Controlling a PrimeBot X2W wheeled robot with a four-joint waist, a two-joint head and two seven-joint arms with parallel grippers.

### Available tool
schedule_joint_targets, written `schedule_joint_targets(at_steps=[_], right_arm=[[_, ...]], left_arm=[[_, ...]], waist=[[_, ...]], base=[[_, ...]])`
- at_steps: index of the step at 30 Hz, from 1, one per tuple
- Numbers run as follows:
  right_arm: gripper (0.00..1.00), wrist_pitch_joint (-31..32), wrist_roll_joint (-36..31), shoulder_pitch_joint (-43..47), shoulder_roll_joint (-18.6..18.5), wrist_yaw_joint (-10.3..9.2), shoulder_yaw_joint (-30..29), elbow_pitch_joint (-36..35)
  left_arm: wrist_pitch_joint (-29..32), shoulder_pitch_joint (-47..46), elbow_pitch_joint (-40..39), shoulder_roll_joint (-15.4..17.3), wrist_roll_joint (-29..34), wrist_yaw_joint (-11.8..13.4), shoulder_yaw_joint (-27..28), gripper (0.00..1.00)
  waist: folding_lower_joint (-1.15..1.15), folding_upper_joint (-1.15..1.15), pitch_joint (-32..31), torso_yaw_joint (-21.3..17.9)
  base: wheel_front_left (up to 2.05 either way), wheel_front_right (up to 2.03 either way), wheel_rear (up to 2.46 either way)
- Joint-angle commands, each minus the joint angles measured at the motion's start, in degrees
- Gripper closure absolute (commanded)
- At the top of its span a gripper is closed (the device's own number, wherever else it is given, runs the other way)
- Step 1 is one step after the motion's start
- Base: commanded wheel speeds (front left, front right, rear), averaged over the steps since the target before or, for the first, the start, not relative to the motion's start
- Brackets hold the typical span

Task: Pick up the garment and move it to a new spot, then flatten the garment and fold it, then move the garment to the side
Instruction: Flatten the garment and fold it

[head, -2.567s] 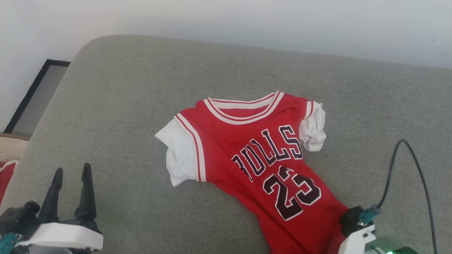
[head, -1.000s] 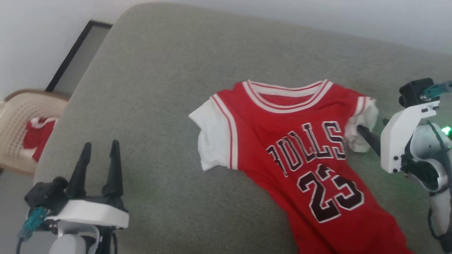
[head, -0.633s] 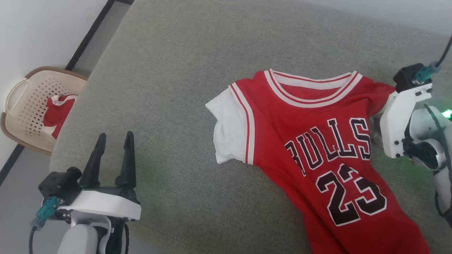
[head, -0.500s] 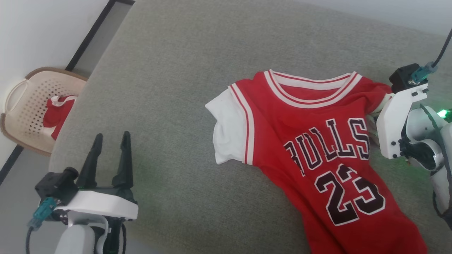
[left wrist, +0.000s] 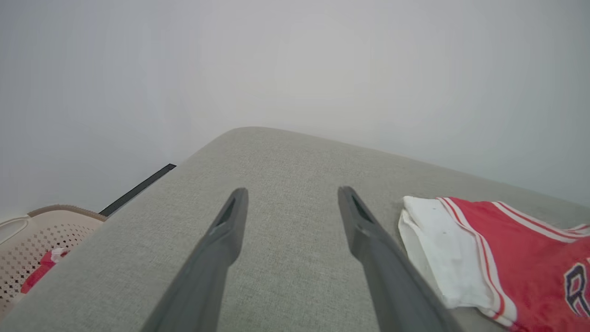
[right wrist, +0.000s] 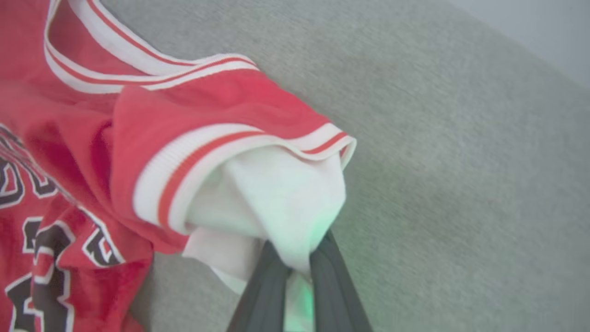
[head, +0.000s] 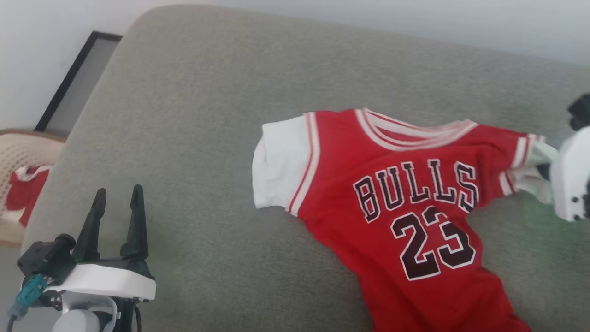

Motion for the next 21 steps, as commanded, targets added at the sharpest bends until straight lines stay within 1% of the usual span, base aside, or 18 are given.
schedule_joint_targets(at_steps=[1, 4, 7, 8, 9, 10, 11, 12, 15, 21], right_arm=[[1.0, 0.67, 0.33, 1.72, -0.7, -0.1, -1.27, -0.88], [1.0, 0.98, 0.58, 4.69, -0.65, -0.1, -3.91, -0.93], [1.0, 0.02, 0.44, 6.76, 0.71, -0.09, -5.49, 0.6], [0.92, -0.28, 0.17, 7.38, 1.11, -0.09, -5.79, 1.36], [0.76, -0.51, -0.02, 7.54, 1.69, -0.09, -5.98, 2.22], [0.64, -1.09, -0.29, 7.54, 2.3, -0.1, -6.15, 3.03], [0.36, -1.37, -0.66, 7.6, 2.7, -0.09, -6.06, 3.94], [0.0, -1.45, -0.85, 7.49, 3.21, -0.09, -5.92, 4.71], [0.0, -2.45, -1.13, 6.5, 4.16, -0.06, -5.27, 5.85], [0.0, -4.87, -0.98, 5.69, 4.9, -0.08, -5.33, 3.68]], left_arm=[[-0.3, 0.42, -0.27, 0.41, 0.35, -0.09, -0.07, 0.0], [-0.3, 0.2, -0.19, 0.63, 0.18, -0.09, -0.82, 0.0], [-0.3, -0.73, 0.26, 0.91, -0.53, -0.09, -2.1, 0.0], [-0.3, -1.02, 0.52, 1.16, -0.54, -0.09, -2.5, 0.0], [-0.3, -1.32, 0.8, 1.38, -0.63, -0.09, -2.89, 0.0], [-0.3, -1.64, 1.07, 1.49, -0.87, -0.1, -3.24, 0.0], [-0.3, -1.91, 1.29, 1.75, -1.04, -0.1, -3.69, 0.0], [-0.3, -2.19, 1.62, 2.16, -1.14, -0.1, -4.14, 0.0], [-0.22, -3.05, 2.45, 3.63, -2.47, -0.09, -5.54, 0.0], [3.32, -4.85, 2.22, 7.0, -6.07, -0.09, -7.4, 0.0]], waist=[[0.0, 0.0, -0.85, -1.33], [0.0, 0.0, -0.86, -1.95], [0.0, 0.0, -0.7, -2.21], [0.0, 0.0, -0.69, -2.25], [0.0, 0.0, -0.68, -2.3], [0.0, 0.0, -0.72, -2.32], [0.0, 0.0, -0.81, -2.35], [0.0, 0.0, -0.92, -2.41], [0.0, 0.0, -1.51, -2.82], [0.0, 0.0, -2.62, -4.99]], base=[[0.0, 0.0, 0.0], [0.0, 0.0, 0.0], [0.0, 0.0, 0.0], [0.0, 0.0, 0.0], [0.0, 0.0, 0.0], [0.0, 0.0, 0.0], [0.0, 0.0, 0.0], [0.0, 0.0, 0.0], [0.0, 0.0, 0.0], [0.0, 0.0, 0.0]])
